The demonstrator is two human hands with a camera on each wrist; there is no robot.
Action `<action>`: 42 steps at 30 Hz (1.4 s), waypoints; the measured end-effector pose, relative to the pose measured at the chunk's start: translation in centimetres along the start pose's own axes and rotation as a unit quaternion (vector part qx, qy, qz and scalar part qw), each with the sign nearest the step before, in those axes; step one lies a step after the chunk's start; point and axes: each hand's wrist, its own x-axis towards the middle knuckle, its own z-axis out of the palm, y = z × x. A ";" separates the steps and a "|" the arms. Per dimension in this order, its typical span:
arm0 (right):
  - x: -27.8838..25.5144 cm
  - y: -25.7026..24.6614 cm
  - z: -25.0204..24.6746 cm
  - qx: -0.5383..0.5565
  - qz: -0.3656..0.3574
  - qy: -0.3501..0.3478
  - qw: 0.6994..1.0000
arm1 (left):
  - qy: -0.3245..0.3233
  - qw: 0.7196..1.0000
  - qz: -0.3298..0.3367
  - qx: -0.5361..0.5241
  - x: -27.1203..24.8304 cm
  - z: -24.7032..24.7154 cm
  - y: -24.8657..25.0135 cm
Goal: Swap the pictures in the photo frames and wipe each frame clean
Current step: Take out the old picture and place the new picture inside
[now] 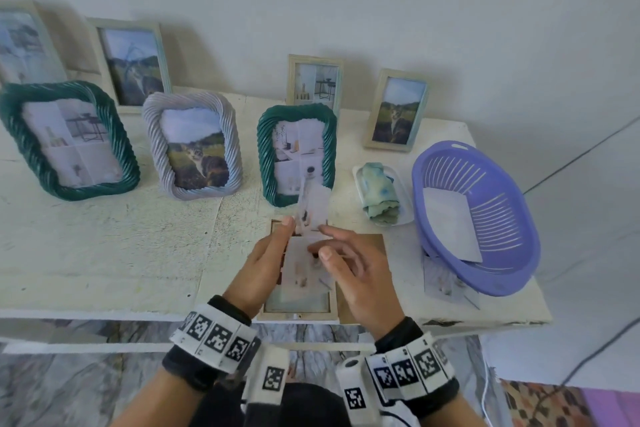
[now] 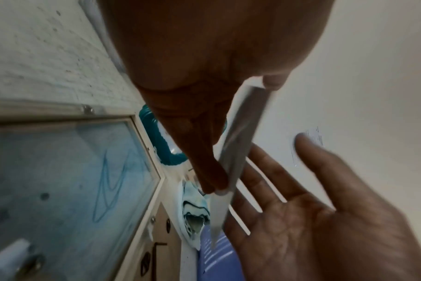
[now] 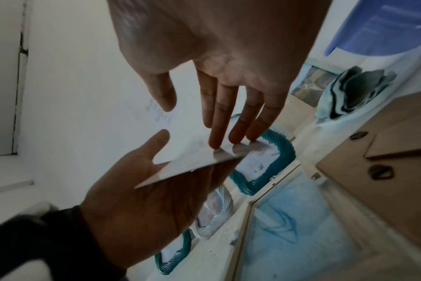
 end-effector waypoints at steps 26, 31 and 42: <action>-13.7 9.7 -12.8 0.078 0.294 0.243 0.921 | -0.173 0.785 0.223 0.551 9.6 13.7 -0.7; -13.8 9.9 -13.9 0.027 0.292 0.277 0.915 | -0.144 0.749 0.279 0.583 11.2 15.0 -0.2; -6.6 10.2 -16.8 -0.226 0.255 0.294 0.893 | -0.142 0.782 0.276 0.541 12.0 14.4 0.5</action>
